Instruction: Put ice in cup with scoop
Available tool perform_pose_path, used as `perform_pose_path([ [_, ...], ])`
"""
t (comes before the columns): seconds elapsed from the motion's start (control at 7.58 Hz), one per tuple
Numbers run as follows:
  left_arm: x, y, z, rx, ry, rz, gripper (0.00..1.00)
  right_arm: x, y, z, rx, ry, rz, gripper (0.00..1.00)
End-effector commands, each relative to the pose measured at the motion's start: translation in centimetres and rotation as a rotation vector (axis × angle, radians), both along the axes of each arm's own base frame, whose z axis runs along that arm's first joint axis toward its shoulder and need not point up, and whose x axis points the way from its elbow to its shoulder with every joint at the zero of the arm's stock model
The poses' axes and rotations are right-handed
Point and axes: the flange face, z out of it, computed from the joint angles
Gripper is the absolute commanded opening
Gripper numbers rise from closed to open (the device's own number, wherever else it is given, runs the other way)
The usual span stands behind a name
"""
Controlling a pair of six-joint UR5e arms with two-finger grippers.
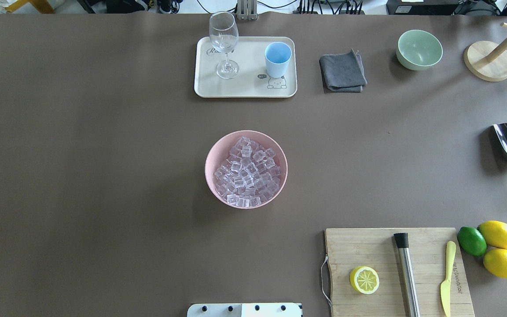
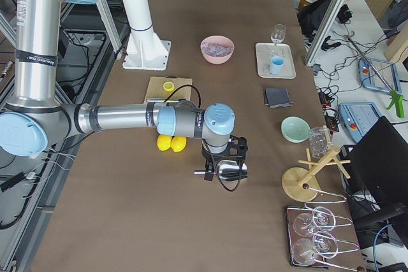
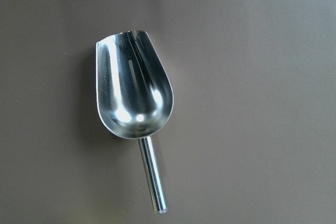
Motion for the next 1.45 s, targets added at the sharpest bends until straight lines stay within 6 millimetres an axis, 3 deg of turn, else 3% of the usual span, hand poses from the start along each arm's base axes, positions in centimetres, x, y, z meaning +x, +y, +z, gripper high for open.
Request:
perform_pose_path([
  [0.0, 0.1, 0.2, 0.3, -0.005, 0.0, 0.002, 0.99, 0.0, 0.2, 0.2, -0.005, -0.001, -0.001, 1.0],
  [0.53, 0.1, 0.1, -0.3, 0.009, 0.003, 0.002, 0.99, -0.1, 0.2, 0.2, -0.003, -0.008, -0.001, 1.0],
  [0.92, 0.7, -1.3, -5.2, 0.148, 0.026, 0.009, 0.99, -0.2, 0.3, 1.6, -0.034, -0.006, 0.004, 1.0],
  [1.06, 2.7, -1.6, -7.3, 0.204, 0.115, 0.027, 0.99, -0.3, 0.2, 1.3, -0.028, -0.006, 0.001, 1.0],
  [1.19, 7.5, -1.8, -11.3, 0.261, 0.223, 0.107, 0.99, -0.8, 0.1, 0.6, -0.021, -0.001, -0.002, 1.0],
  [1.32, 15.4, -1.7, -15.8, 0.326, 0.266, 0.262, 0.99, -2.0, 0.0, -0.1, -0.053, 0.009, 0.021, 1.0],
])
